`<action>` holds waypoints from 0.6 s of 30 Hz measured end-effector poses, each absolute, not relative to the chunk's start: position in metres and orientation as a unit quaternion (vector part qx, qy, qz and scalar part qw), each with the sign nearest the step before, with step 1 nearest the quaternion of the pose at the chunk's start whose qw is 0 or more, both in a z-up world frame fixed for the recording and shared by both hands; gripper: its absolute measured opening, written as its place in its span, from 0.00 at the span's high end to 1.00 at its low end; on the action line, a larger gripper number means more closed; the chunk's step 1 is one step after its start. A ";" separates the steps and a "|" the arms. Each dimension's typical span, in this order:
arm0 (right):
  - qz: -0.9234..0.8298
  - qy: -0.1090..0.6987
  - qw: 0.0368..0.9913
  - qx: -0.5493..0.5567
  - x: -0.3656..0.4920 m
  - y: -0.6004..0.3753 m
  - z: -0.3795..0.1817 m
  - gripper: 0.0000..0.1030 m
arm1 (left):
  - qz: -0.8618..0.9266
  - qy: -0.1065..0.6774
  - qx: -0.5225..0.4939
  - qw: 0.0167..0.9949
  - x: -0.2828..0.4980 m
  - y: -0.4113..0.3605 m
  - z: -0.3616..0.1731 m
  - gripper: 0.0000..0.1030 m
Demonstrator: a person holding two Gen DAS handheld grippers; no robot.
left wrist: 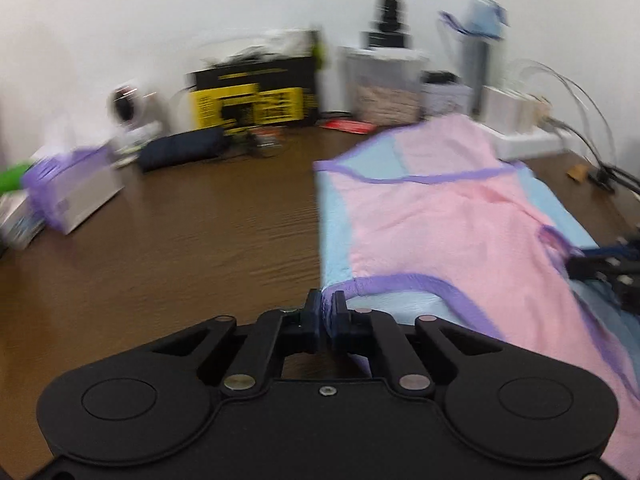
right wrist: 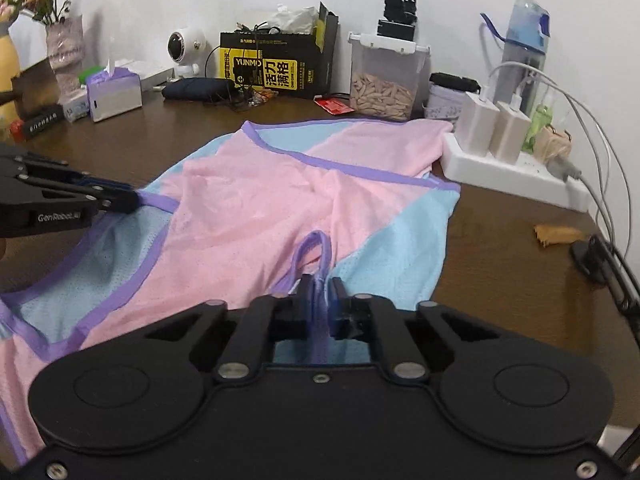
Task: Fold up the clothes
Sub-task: 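Lower the garment flat onto the table and open both grippers, then grasp the garment's purple-trimmed hem with the left gripper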
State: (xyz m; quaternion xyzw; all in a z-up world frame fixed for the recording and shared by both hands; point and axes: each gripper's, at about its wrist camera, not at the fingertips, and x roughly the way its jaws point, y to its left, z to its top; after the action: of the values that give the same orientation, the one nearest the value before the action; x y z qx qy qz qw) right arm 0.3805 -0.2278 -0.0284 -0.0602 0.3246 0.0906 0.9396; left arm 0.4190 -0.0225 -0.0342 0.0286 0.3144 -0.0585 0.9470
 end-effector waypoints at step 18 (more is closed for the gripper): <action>0.090 0.292 0.952 0.001 0.280 -0.237 -0.016 0.66 | -0.034 0.290 -0.032 0.956 0.274 0.037 -0.005 0.90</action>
State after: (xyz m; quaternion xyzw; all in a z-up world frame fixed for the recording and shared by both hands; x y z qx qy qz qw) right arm 0.2798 -0.2375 -0.0159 0.0013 0.2918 0.0904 0.9522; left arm 0.2736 0.0368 -0.0052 -0.0319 0.2900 -0.0340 0.9559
